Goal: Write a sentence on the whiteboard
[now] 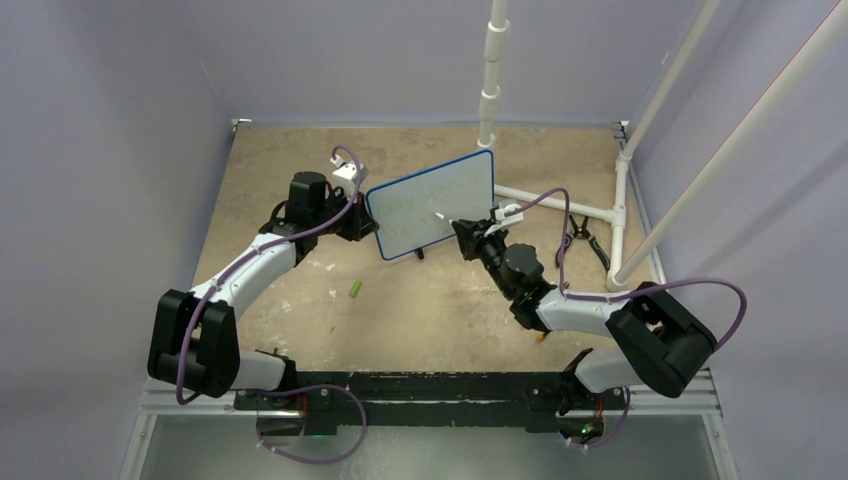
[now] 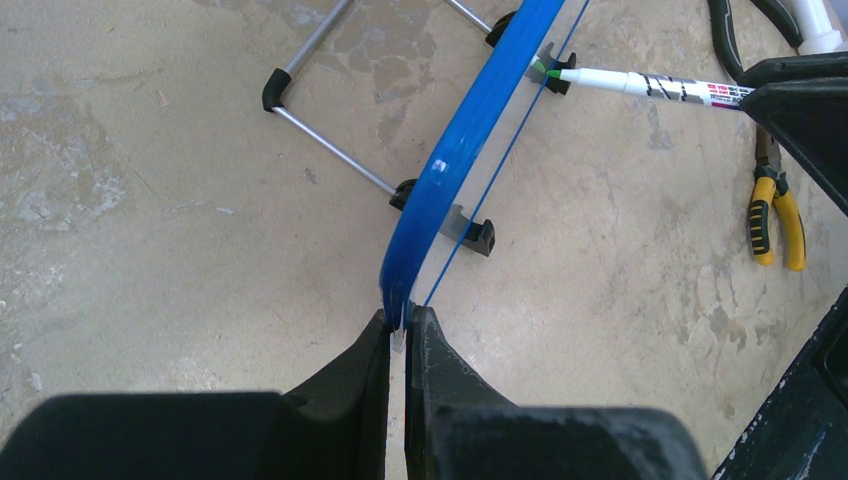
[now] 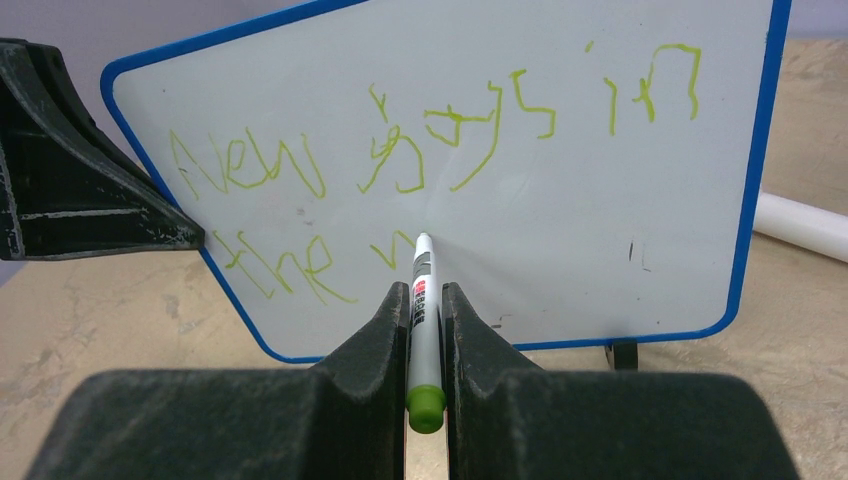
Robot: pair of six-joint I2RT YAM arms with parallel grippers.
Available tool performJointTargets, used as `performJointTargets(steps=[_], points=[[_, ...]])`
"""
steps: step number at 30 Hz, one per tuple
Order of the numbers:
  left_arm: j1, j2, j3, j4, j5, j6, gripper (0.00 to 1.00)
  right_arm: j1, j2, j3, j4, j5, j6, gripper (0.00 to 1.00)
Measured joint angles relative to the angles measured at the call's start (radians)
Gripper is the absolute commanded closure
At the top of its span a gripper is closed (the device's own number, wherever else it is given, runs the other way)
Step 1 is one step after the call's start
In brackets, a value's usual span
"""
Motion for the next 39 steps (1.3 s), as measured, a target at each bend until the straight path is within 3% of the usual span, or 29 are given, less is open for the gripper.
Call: performJointTargets(steps=[39], points=[[0.000, 0.000, 0.000, 0.000, 0.000, 0.000, 1.00, -0.025, -0.032, -0.032, -0.050, 0.049, 0.037, 1.00]])
